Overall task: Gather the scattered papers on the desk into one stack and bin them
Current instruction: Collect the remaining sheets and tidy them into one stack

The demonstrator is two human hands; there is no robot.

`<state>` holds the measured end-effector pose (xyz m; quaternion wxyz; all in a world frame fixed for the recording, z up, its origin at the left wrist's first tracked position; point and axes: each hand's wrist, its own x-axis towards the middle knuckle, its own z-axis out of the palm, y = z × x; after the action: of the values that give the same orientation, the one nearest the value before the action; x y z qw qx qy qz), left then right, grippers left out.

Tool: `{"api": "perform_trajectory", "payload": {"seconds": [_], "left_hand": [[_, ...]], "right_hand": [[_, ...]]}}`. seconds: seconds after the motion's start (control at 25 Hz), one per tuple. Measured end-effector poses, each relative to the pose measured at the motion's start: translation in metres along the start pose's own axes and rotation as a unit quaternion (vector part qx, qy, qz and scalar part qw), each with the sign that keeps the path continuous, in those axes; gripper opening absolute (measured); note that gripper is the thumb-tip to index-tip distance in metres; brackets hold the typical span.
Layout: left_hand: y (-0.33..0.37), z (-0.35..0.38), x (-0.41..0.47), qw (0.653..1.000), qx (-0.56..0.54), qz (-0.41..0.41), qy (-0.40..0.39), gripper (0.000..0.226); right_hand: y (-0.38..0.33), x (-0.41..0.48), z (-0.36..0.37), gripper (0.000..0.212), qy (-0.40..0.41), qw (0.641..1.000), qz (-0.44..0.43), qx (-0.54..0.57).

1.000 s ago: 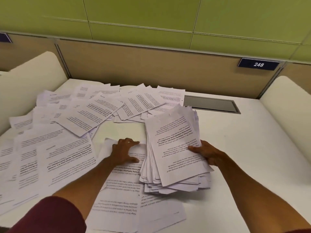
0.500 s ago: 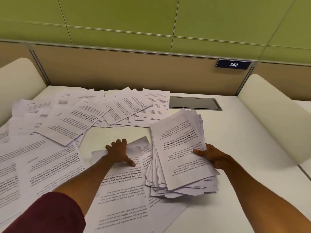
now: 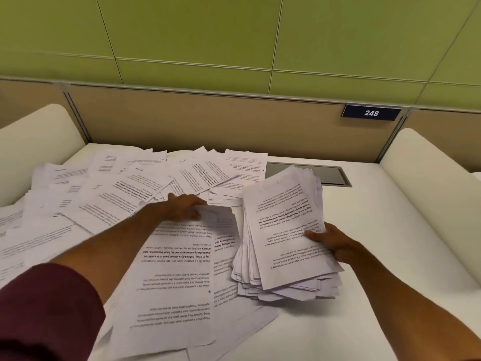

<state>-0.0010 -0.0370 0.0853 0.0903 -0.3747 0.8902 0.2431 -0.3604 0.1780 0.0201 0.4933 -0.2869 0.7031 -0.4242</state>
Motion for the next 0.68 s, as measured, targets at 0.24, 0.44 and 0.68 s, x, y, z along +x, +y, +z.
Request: {"api": "perform_trajectory", "payload": {"seconds": [0.24, 0.44, 0.68], "left_hand": [[0.038, -0.088, 0.008, 0.987, -0.136, 0.063, -0.05, 0.007], [0.077, -0.103, 0.043, 0.987, -0.133, 0.088, -0.028, 0.019], [0.106, 0.049, 0.085, 0.968, -0.009, -0.21, 0.14, 0.121]], "right_hand": [[-0.028, 0.024, -0.023, 0.027, 0.002, 0.999, -0.035, -0.011], [-0.037, 0.038, -0.026, 0.041, -0.036, 0.998, -0.035, -0.04], [-0.017, 0.047, -0.014, 0.047, -0.069, 0.996, -0.002, -0.05]]}}
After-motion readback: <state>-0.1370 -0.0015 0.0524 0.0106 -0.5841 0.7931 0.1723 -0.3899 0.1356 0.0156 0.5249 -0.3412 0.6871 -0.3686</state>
